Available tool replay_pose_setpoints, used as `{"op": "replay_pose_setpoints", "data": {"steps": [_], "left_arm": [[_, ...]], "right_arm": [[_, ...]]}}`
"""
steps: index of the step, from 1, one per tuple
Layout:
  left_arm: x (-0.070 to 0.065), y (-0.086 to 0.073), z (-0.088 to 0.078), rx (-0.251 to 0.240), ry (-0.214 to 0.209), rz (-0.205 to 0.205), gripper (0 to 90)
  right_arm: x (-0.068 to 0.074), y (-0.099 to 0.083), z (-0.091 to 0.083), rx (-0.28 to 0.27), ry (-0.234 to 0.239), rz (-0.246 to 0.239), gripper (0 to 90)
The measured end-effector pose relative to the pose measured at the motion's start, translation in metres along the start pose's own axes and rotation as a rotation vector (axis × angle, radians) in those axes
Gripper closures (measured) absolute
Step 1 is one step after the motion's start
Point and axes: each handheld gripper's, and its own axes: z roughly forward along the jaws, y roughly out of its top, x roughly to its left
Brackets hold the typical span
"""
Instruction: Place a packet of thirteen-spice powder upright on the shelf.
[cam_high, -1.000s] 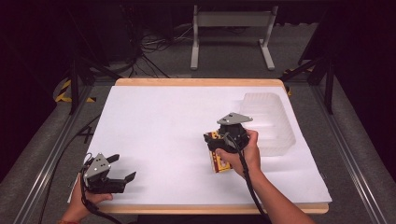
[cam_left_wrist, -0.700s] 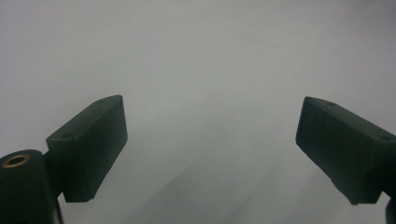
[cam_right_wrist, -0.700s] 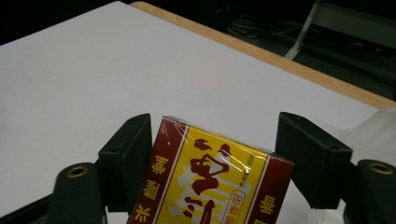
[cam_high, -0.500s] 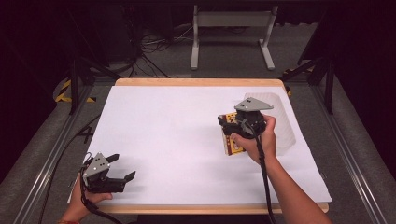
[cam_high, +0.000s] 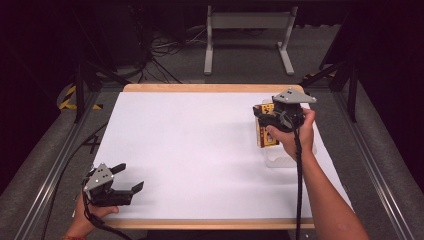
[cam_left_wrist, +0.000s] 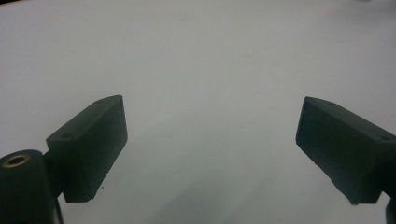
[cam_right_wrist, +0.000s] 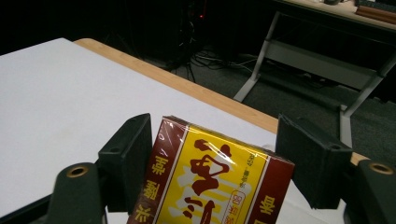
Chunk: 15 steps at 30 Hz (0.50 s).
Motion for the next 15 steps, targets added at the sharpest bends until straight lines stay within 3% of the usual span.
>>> {"op": "replay_pose_setpoints", "data": {"steps": [6,15], "left_arm": [[0.0,0.001,-0.005,-0.036,0.011,-0.003,9.7],[-0.003,0.001,-0.004,-0.025,0.019,0.01,9.8]], "right_arm": [[-0.019,-0.004,0.007,-0.011,-0.043,0.016,28.7],[-0.041,-0.014,0.023,0.009,-0.092,0.034,28.7]]}}
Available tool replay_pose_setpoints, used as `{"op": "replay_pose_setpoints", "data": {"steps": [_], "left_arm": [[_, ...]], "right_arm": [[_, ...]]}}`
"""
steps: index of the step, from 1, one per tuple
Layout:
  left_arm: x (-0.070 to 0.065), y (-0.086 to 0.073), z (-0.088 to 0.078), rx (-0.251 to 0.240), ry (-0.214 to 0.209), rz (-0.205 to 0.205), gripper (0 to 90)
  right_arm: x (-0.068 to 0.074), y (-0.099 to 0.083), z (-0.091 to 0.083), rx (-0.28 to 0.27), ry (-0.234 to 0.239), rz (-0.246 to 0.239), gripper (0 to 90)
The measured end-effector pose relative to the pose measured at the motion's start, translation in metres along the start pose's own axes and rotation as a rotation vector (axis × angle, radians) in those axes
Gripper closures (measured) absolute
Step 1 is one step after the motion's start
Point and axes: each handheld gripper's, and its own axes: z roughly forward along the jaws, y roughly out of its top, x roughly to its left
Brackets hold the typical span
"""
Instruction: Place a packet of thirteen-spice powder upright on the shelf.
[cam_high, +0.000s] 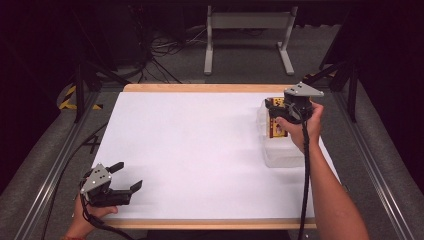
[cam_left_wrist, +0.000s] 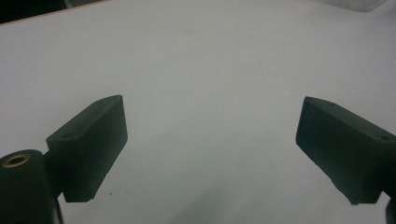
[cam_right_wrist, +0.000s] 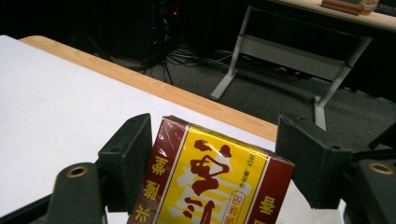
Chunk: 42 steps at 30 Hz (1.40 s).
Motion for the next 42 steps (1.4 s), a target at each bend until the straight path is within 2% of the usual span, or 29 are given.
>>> {"op": "replay_pose_setpoints", "data": {"steps": [7,12,16,22,32,33,34,36,39,42], "left_arm": [[0.0,0.0,0.001,0.004,-0.002,0.003,9.7],[0.001,0.0,0.001,0.008,-0.002,0.003,9.7],[0.0,-0.001,0.0,0.011,-0.003,0.004,9.7],[0.0,-0.001,0.0,0.011,-0.004,0.003,9.5],[0.0,-0.001,0.0,0.018,-0.008,0.008,9.3],[-0.001,-0.001,0.0,0.016,-0.01,0.009,9.3],[-0.001,-0.001,0.0,0.016,-0.009,0.008,9.3],[-0.001,-0.001,0.001,0.019,-0.01,0.008,9.2],[-0.001,0.0,0.001,0.023,-0.012,0.01,9.2],[-0.001,0.0,0.001,0.023,-0.008,0.014,9.2]], "right_arm": [[-0.011,-0.007,0.014,0.019,-0.024,0.027,28.6],[-0.013,-0.011,0.023,0.041,-0.045,0.027,28.5],[-0.015,-0.013,0.028,0.042,-0.044,0.045,28.4],[-0.015,-0.017,0.035,0.056,-0.053,0.042,28.2],[-0.013,-0.025,0.027,0.073,-0.018,0.034,29.6],[-0.014,-0.025,0.025,0.071,-0.015,0.036,37.8],[-0.014,-0.025,0.021,0.05,-0.013,0.035,42.2],[-0.015,-0.023,0.015,0.033,-0.009,0.037,42.0],[-0.014,-0.024,0.011,0.059,0.01,0.007,42.1],[-0.014,-0.026,0.009,0.066,0.024,0.003,42.2]]}}
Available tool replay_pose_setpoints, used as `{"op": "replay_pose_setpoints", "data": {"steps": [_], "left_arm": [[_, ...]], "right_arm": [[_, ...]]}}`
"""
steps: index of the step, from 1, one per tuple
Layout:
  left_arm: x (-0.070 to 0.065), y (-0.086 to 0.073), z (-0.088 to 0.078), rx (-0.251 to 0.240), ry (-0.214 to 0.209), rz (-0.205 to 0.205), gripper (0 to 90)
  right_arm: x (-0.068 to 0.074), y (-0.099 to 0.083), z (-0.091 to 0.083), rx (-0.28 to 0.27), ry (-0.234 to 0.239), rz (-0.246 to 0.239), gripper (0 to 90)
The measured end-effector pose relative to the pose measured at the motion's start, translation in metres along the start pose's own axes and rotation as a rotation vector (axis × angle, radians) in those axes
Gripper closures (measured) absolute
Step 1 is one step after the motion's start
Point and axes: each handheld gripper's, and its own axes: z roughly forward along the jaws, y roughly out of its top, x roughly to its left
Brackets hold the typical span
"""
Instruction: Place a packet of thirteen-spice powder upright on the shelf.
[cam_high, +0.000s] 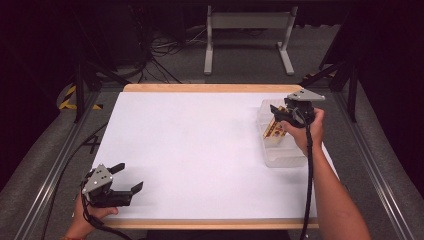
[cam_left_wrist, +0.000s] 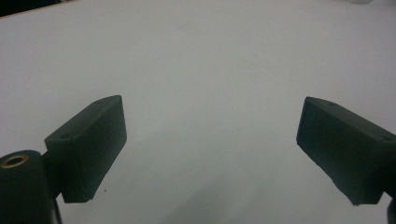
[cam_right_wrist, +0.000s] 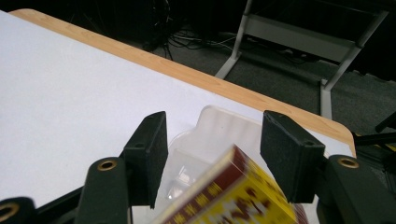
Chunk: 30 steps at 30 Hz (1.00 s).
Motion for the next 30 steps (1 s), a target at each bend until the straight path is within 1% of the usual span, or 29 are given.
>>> {"op": "replay_pose_setpoints", "data": {"steps": [2,3,7,13,15,17,18,20,21,23,26,27,28,29,30], "left_arm": [[0.0,0.0,0.0,0.001,0.0,-0.004,9.2],[0.0,0.0,0.0,0.002,-0.001,-0.005,9.2],[-0.001,0.001,-0.001,0.0,-0.003,0.0,9.1],[0.0,0.001,-0.001,-0.008,-0.002,-0.005,9.0],[0.0,0.001,-0.002,-0.012,-0.001,-0.009,9.0],[0.001,0.001,-0.002,-0.013,0.001,-0.015,9.0],[0.001,0.001,-0.002,-0.015,0.004,-0.019,9.0],[0.002,0.001,-0.002,-0.017,0.003,-0.02,9.0],[0.001,0.001,-0.002,-0.017,0.009,-0.019,9.0],[0.001,0.002,-0.002,-0.012,0.014,-0.017,9.1],[0.0,0.003,-0.002,-0.002,0.033,-0.014,9.1],[0.0,0.002,-0.002,-0.005,0.031,-0.015,9.1],[0.0,0.002,-0.002,-0.002,0.033,-0.018,9.1],[0.0,0.002,-0.002,-0.002,0.033,-0.018,9.2],[0.001,0.002,-0.002,-0.003,0.033,-0.02,9.2]], "right_arm": [[0.0,-0.001,-0.001,0.002,0.012,0.008,42.1],[0.0,-0.002,-0.002,0.001,0.011,0.008,41.9],[0.0,-0.005,-0.005,0.003,0.025,0.023,41.6],[0.001,-0.007,-0.012,0.004,0.046,0.019,41.5],[0.002,-0.007,-0.017,-0.003,0.053,0.006,41.5],[0.002,-0.008,-0.02,0.004,0.064,-0.008,41.5],[0.002,-0.008,-0.022,0.008,0.063,-0.011,41.5],[0.001,-0.009,-0.024,0.014,0.076,-0.011,41.5],[0.001,-0.009,-0.025,0.017,0.074,-0.014,41.8],[0.0,-0.011,-0.029,0.021,0.087,-0.011,41.8],[0.0,-0.012,-0.032,0.034,0.096,-0.024,43.1],[0.0,-0.013,-0.034,0.032,0.106,-0.031,43.1],[0.001,-0.013,-0.035,0.035,0.105,-0.037,43.1],[0.001,-0.013,-0.035,0.035,0.105,-0.037,43.1],[0.001,-0.013,-0.037,0.041,0.116,-0.038,42.3]]}}
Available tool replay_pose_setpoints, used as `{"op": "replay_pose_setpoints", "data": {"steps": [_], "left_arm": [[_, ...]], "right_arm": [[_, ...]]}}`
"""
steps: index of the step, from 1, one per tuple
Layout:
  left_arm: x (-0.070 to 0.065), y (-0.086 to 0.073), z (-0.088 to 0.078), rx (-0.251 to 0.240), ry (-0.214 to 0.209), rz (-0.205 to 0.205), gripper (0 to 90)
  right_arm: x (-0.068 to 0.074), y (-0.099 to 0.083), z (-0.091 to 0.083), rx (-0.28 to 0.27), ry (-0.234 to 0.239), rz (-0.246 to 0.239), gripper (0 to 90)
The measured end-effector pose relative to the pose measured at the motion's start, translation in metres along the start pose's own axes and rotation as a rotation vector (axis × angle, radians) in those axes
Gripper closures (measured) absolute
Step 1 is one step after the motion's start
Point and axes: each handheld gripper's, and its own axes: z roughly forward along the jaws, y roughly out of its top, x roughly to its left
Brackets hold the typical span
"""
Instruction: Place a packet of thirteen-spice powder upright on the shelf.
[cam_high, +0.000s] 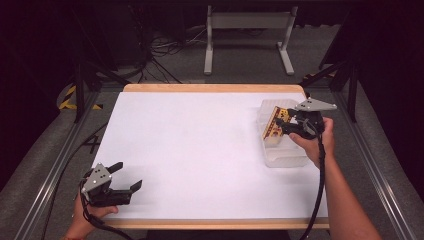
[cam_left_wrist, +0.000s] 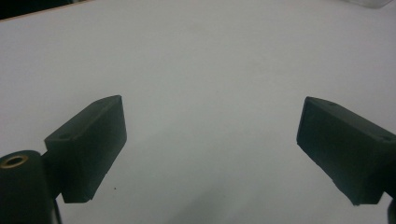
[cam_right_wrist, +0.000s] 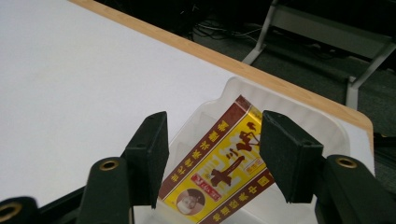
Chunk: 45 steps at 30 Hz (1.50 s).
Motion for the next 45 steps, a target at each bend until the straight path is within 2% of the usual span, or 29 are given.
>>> {"op": "replay_pose_setpoints", "data": {"steps": [2,6,9,14,20,22,28,34,38,43,45], "left_arm": [[0.0,0.0,0.0,-0.004,0.001,-0.008,9.2],[0.0,0.001,0.0,-0.003,-0.002,0.009,9.1],[0.0,0.001,0.001,-0.002,-0.006,0.003,9.1],[0.001,0.002,0.001,-0.011,-0.011,-0.001,9.1],[0.001,0.001,0.003,0.001,-0.018,0.005,9.1],[0.001,0.001,0.003,0.0,-0.019,0.005,9.1],[0.002,0.0,0.003,0.0,-0.015,0.001,9.1],[0.002,0.001,0.001,-0.008,-0.017,-0.001,9.1],[0.0,0.001,0.001,-0.008,-0.017,0.008,9.1],[0.001,0.001,0.001,-0.007,-0.023,0.003,9.1],[0.001,0.001,0.001,-0.003,-0.021,0.013,9.0]], "right_arm": [[0.002,0.0,-0.003,0.003,-0.003,-0.014,42.3],[0.005,-0.001,-0.011,0.002,-0.013,-0.024,44.1],[0.007,-0.001,-0.016,0.005,-0.014,-0.028,43.9],[0.01,-0.003,-0.024,0.007,-0.01,-0.05,42.5],[0.013,-0.005,-0.033,-0.002,0.0,-0.065,41.8],[0.015,-0.007,-0.037,-0.005,0.016,-0.066,40.7],[0.017,-0.013,-0.047,-0.008,0.019,-0.09,37.3],[0.017,-0.021,-0.055,-0.004,0.012,-0.108,35.1],[0.018,-0.026,-0.062,-0.002,-0.002,-0.137,32.4],[0.02,-0.035,-0.068,0.008,0.004,-0.16,30.3],[0.021,-0.038,-0.07,0.008,0.006,-0.17,29.0]]}}
